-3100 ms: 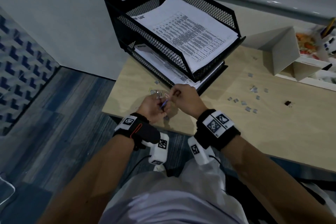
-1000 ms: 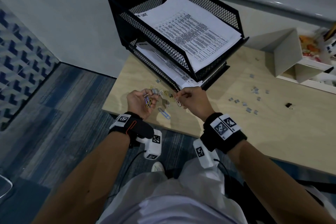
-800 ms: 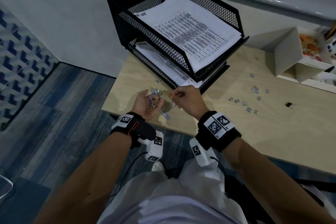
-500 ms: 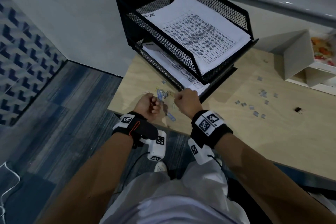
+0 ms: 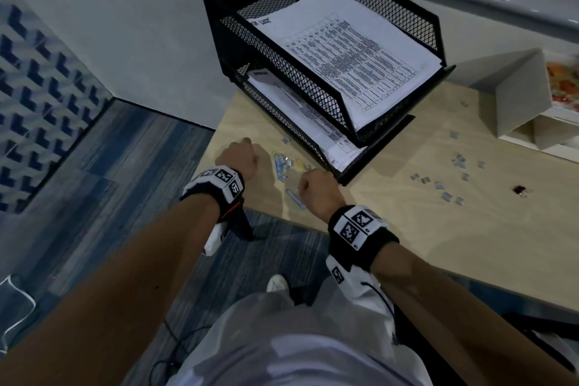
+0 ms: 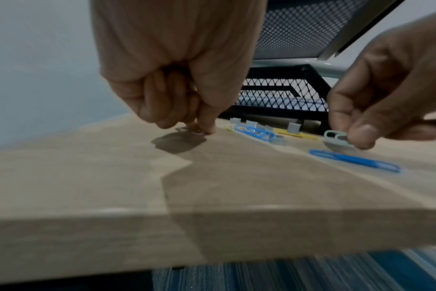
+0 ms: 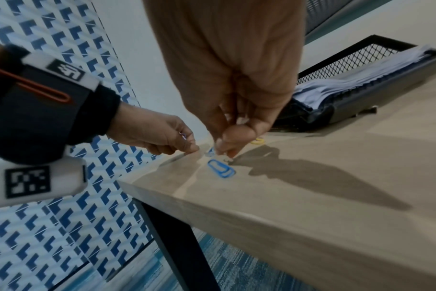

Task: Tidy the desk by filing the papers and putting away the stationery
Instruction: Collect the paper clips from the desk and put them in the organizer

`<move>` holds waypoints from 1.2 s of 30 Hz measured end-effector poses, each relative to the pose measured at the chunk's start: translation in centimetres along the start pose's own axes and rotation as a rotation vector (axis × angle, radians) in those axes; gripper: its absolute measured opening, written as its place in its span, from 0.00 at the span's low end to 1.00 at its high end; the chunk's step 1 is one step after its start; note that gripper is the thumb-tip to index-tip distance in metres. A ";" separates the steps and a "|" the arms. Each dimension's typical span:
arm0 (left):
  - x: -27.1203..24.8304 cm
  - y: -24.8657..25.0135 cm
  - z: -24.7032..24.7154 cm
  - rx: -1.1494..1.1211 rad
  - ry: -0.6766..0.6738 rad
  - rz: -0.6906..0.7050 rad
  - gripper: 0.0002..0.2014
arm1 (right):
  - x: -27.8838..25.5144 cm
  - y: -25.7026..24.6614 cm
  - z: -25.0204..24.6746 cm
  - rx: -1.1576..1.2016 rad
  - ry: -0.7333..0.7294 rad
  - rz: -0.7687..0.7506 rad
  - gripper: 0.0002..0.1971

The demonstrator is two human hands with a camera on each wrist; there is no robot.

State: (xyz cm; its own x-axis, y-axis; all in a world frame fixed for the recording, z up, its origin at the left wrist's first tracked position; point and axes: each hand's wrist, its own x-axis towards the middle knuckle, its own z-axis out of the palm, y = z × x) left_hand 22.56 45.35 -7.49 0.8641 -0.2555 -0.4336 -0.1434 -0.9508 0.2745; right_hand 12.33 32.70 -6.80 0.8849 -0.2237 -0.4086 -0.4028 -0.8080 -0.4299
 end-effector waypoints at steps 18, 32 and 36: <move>-0.8 -1.1 0.3 -1.954 -0.084 -0.170 0.17 | -1.0 1.6 -0.6 0.979 -0.109 0.147 0.15; 0.1 1.8 1.4 -0.385 -0.022 0.016 0.18 | 0.5 -1.4 -0.6 -0.037 0.118 -0.016 0.16; -0.8 2.9 2.6 -0.134 -0.062 0.124 0.15 | -0.3 0.4 0.4 -0.258 0.087 -0.085 0.17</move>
State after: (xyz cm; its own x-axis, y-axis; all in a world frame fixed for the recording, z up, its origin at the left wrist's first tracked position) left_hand 20.19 42.33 -8.59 0.8121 -0.3837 -0.4397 -0.1779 -0.8804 0.4396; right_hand 11.76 32.67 -7.20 0.9342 -0.1860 -0.3045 -0.2632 -0.9354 -0.2363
